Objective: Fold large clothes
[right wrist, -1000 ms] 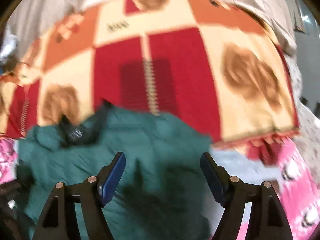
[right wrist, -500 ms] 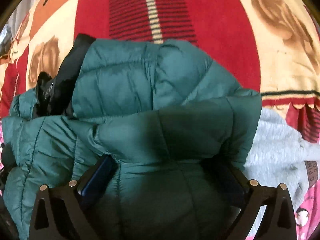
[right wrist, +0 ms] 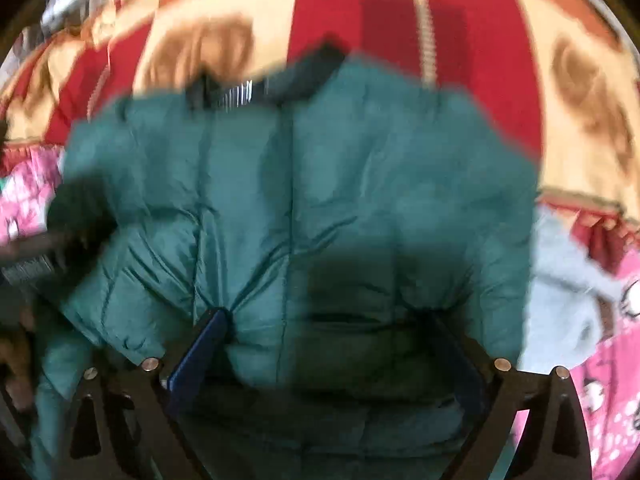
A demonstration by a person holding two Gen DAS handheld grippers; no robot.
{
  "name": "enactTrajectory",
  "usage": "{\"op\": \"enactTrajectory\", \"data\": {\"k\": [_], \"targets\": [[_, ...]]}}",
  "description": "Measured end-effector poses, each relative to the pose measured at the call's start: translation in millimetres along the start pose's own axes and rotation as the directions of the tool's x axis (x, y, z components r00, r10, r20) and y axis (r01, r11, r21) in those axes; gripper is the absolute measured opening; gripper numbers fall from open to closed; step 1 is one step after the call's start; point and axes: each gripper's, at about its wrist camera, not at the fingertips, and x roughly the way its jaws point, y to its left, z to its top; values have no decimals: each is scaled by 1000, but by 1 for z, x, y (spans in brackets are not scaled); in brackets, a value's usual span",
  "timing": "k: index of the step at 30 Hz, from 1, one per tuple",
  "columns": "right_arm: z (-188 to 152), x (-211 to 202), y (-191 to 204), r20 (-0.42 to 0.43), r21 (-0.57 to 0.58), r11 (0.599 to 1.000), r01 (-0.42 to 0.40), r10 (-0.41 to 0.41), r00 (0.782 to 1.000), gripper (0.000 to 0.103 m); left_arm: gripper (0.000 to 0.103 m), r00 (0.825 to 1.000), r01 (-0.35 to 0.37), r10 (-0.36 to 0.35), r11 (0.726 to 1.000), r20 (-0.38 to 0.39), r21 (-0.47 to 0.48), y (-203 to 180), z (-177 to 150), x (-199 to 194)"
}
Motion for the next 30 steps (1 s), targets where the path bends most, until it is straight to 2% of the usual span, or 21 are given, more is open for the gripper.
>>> {"op": "enactTrajectory", "data": {"k": [5, 7, 8, 12, 15, 18, 20, 23, 26, 28, 30], "targets": [[0, -9, -4, -25, 9, 1000, -20, 20, 999, 102, 100, 1000, -7, 7, 1000, 5, 3, 3, -3, 3], [3, -16, -10, -4, 11, 1000, -5, 5, 1000, 98, 100, 1000, 4, -4, 1000, 18, -8, 3, -3, -2], [4, -29, -13, 20, 22, 1000, 1, -2, 1000, 94, 100, 1000, 12, -12, 1000, 28, -16, 5, -3, -6], [-7, -90, -32, 95, 87, 996, -33, 25, 995, 94, 100, 991, 57, -49, 997, 128, -60, 19, -5, -45], [-35, -135, -54, 128, 111, 993, -32, 18, 992, 94, 100, 971, 82, -65, 994, 230, -67, 33, -11, -89], [-74, -162, -84, 109, 170, 985, -9, -10, 994, 94, 100, 959, 95, -73, 993, 275, -67, 38, -32, -125], [-99, -170, -101, 89, 213, 977, -15, -4, 996, 94, 100, 954, 73, -56, 996, 293, -48, 45, -52, -142], [-137, -184, -119, 87, 262, 965, -14, -9, 996, 94, 100, 960, 16, -17, 1000, 281, 5, 53, -78, -157], [-162, -191, -130, 23, 280, 959, 29, -37, 999, 94, 100, 962, -20, 9, 999, 273, 35, 67, -96, -173], [-172, -197, -129, 58, 262, 965, 5, -21, 998, 94, 100, 962, -39, 28, 999, 273, 35, 84, -111, -184], [-184, -194, -129, 64, 282, 959, -35, 17, 998, 94, 100, 970, -60, 54, 998, 235, 16, 105, -129, -188]]}}
